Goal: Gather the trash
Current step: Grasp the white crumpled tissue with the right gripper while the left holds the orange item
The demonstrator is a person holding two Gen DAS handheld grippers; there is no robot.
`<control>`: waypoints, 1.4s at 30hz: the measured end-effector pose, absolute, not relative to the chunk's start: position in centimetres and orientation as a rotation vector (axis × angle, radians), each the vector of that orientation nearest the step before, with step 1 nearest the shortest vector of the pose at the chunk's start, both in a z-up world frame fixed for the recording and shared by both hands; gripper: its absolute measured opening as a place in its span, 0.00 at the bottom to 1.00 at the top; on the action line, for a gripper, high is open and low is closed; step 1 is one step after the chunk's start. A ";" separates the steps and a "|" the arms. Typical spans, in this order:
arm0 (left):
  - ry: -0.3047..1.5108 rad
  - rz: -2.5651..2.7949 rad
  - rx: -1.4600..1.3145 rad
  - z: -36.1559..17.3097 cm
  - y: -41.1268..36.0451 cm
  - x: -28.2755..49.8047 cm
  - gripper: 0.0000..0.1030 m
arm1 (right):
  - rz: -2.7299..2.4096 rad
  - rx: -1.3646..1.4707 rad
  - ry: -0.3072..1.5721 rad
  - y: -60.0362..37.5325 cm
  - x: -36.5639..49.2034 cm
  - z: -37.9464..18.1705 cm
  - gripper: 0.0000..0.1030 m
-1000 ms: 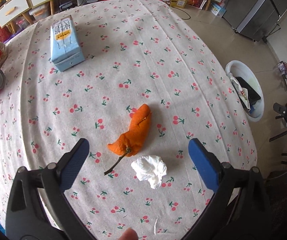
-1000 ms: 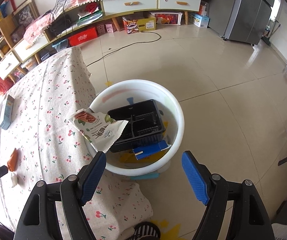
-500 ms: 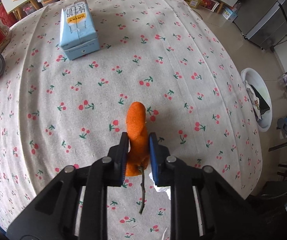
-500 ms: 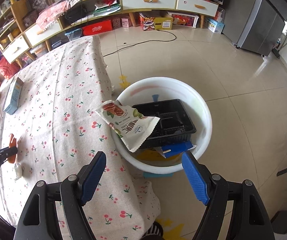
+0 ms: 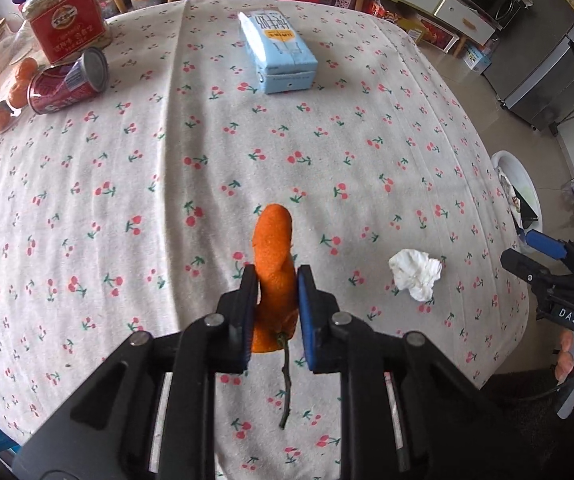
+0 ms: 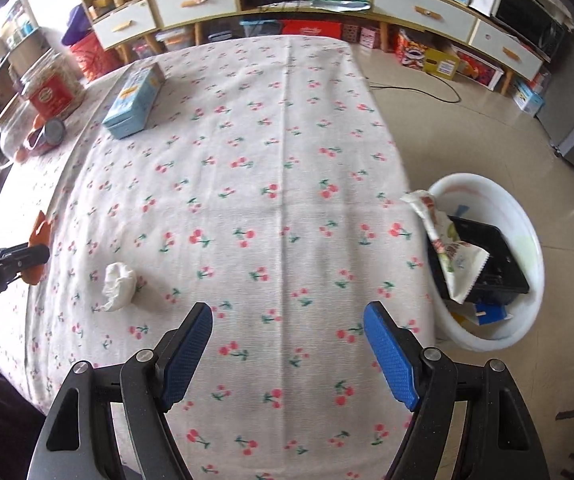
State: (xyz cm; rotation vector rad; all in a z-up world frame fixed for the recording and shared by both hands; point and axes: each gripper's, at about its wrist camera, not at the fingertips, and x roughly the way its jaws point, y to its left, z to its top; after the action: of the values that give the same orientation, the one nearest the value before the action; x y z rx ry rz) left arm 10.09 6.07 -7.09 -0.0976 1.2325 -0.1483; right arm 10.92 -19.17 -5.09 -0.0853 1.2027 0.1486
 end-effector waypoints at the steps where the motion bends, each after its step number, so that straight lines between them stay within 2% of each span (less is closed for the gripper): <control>1: 1.231 -0.141 -0.094 -7.2 6.4 9.9 0.20 | 0.169 -0.104 1.204 -18.1 10.9 -5.2 0.77; 11: 1.229 -0.099 -0.097 -7.7 10.2 7.6 0.20 | 0.322 -0.230 1.226 -9.9 11.2 -7.0 0.77; 25: 1.234 -0.098 -0.108 -7.7 11.5 7.0 0.20 | 0.311 -0.333 1.251 -6.7 12.3 -9.4 0.73; 31: 1.234 -0.113 -0.098 -7.6 10.8 7.3 0.20 | 0.341 -0.344 1.240 -6.2 12.1 -9.2 0.52; 33: 1.235 -0.116 -0.092 -7.6 10.5 7.4 0.20 | 0.352 -0.354 1.231 -6.1 11.9 -9.0 0.34; 34: 1.236 -0.117 -0.089 -7.7 10.3 7.4 0.20 | 0.358 -0.360 1.226 -6.0 11.8 -8.9 0.30; 36: 1.237 -0.118 -0.086 -7.7 10.0 7.5 0.20 | 0.363 -0.367 1.217 -5.9 11.5 -8.6 0.25; 42: 1.227 -0.127 -0.078 -7.3 8.9 7.7 0.20 | 0.362 -0.334 1.170 -7.0 11.1 -6.5 0.23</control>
State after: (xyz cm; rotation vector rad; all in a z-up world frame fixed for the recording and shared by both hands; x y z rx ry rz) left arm 7.73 8.94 -7.34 -0.0780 1.2269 -0.1274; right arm 11.05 -6.96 -6.53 -0.3341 1.1699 0.3623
